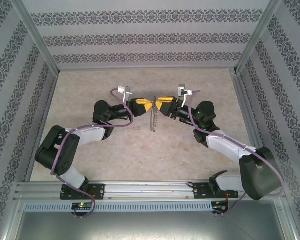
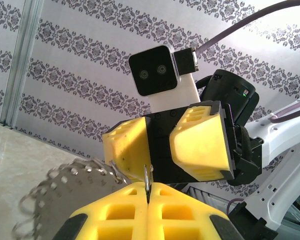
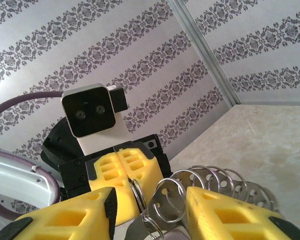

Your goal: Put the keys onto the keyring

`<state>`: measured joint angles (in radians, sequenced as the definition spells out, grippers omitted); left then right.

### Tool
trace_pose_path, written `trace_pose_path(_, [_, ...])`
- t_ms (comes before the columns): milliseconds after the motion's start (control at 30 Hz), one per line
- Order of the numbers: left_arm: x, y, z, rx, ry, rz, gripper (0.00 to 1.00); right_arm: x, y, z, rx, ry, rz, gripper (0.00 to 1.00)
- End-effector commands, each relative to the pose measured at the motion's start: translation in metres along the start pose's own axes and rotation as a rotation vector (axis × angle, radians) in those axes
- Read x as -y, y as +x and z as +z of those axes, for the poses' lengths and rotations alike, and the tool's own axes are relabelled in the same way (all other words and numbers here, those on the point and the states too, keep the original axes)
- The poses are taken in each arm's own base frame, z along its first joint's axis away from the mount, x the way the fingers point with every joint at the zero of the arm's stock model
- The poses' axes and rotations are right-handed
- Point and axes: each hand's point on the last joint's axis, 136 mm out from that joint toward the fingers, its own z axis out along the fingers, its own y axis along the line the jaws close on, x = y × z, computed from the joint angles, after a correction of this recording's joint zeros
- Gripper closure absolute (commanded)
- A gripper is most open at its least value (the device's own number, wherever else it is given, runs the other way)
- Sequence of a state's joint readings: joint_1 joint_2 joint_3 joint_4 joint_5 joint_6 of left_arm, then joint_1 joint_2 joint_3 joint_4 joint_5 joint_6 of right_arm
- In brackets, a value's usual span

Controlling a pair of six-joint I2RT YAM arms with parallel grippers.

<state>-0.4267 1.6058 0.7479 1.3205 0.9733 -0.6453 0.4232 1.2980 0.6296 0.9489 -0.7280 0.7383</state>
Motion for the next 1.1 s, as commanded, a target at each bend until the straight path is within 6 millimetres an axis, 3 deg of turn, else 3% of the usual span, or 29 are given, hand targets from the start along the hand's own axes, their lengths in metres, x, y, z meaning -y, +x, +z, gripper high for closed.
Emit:
trace_pose_path(0, [0.007, -0.013, -0.001, 0.021, 0.029, 0.038, 1.0, -0.021, -0.011, 0.007, 0.016, -0.081, -0.047, 0.58])
trace_pose_path(333, [0.006, -0.013, 0.0, 0.023, 0.03, 0.038, 1.0, -0.022, -0.005, 0.009, 0.004, -0.093, -0.046, 0.68])
trace_pose_path(1067, [0.006, -0.013, -0.001, 0.029, 0.027, 0.037, 1.0, -0.024, 0.008, 0.014, -0.029, -0.128, -0.032, 0.75])
